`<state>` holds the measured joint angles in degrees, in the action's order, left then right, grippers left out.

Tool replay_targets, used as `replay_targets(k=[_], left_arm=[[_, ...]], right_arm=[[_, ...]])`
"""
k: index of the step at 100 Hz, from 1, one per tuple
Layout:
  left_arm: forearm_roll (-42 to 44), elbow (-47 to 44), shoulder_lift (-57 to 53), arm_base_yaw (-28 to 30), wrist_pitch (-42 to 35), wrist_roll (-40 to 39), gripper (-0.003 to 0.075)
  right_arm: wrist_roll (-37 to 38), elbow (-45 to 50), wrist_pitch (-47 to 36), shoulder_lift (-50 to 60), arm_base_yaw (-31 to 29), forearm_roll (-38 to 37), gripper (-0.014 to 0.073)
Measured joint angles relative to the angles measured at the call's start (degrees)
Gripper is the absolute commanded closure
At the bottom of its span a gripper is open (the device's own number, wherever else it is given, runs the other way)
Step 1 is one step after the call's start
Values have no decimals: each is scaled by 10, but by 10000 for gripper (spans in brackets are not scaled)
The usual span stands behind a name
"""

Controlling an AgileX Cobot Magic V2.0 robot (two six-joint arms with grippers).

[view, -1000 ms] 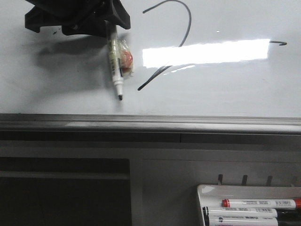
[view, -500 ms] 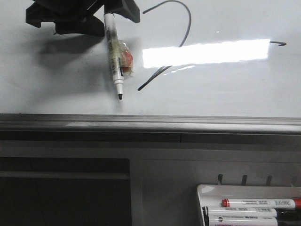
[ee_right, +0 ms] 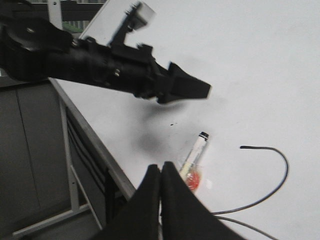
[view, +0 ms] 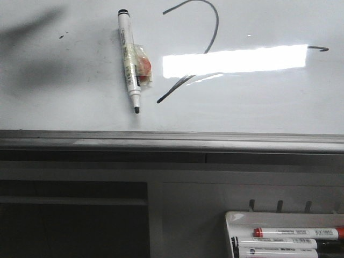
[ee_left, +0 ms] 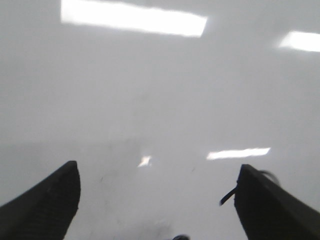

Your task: Write number 2 on whiteboard

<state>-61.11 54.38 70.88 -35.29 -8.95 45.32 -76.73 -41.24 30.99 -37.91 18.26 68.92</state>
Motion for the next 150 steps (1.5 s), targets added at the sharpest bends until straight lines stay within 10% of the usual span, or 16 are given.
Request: replay_targets(k=[32, 56, 150], left_arm=[[168, -60, -264, 58, 152, 0, 743], [207, -198, -416, 122, 257, 0, 741], [217, -354, -497, 118, 244, 0, 741]], right_arm=[[4, 66, -67, 102, -1, -65, 665], [10, 212, -210, 230, -1, -23, 667], [12, 252, -189, 282, -1, -15, 667]])
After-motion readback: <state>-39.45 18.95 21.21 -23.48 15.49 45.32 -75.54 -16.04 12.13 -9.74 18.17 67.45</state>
